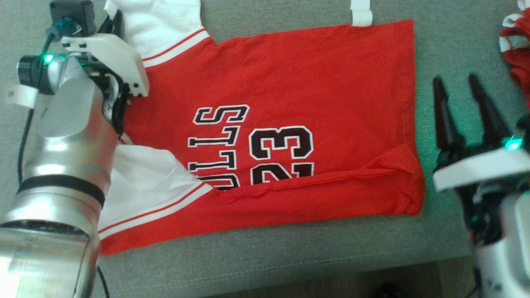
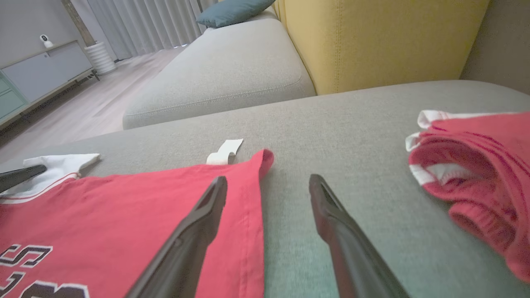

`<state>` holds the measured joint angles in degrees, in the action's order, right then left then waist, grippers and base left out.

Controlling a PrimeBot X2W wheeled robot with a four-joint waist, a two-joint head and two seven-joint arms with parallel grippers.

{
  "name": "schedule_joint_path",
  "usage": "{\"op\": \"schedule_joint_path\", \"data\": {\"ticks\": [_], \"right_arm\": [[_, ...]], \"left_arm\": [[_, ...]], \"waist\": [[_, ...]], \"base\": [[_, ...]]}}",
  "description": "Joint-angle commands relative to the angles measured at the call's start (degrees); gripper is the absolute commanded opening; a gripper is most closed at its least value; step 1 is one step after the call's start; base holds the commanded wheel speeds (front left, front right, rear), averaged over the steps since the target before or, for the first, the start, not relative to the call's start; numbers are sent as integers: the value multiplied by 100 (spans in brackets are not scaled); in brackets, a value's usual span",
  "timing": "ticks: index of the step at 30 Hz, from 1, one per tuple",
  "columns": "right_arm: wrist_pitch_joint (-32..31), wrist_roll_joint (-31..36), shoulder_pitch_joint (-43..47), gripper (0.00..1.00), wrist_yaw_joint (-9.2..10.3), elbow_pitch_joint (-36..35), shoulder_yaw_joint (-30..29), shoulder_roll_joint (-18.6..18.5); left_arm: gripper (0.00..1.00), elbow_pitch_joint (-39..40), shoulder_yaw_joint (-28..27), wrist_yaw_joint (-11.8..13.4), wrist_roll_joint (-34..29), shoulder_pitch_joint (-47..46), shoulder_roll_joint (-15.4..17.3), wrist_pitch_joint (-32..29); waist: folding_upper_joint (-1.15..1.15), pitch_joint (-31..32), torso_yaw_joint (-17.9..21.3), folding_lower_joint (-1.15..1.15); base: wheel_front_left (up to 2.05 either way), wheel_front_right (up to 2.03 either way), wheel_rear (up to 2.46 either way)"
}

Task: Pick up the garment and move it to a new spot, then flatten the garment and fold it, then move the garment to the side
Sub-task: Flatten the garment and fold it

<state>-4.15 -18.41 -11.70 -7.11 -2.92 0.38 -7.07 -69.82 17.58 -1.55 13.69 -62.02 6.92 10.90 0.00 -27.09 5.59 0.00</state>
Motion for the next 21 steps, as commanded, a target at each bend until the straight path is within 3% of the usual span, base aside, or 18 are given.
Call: {"op": "schedule_joint_path", "data": {"ticks": [1, 12, 18, 19, 21], "right_arm": [[-87, -47, -311, 100, -37, -47, 50, -188], [-660, -395, -1857, 100, -37, 1531, 24, -800], [-1313, -606, -2294, 100, -37, 2199, 411, -1109], [-1417, -653, -2313, 96, -37, 2235, 466, -1142], [-1541, -748, -2346, 34, -37, 2266, 526, -1193]], "left_arm": [[0, 155, -75, 0, 15, -75, 157, 127], [0, 371, 117, -84, 48, -237, -236, 369], [0, 515, 171, -91, 123, -213, -328, 402], [0, 539, 171, -90, 133, -207, -333, 404], [0, 646, 159, -85, 151, -193, -338, 406]], "waist": [[0, 18, -89, 0], [0, -237, -624, 0], [0, -241, -729, 0], [0, -235, -733, 0], [0, -224, -737, 0]], "base": [[0, 0, 0], [0, 0, 0], [0, 0, 0], [0, 0, 0], [0, 0, 0]]}}
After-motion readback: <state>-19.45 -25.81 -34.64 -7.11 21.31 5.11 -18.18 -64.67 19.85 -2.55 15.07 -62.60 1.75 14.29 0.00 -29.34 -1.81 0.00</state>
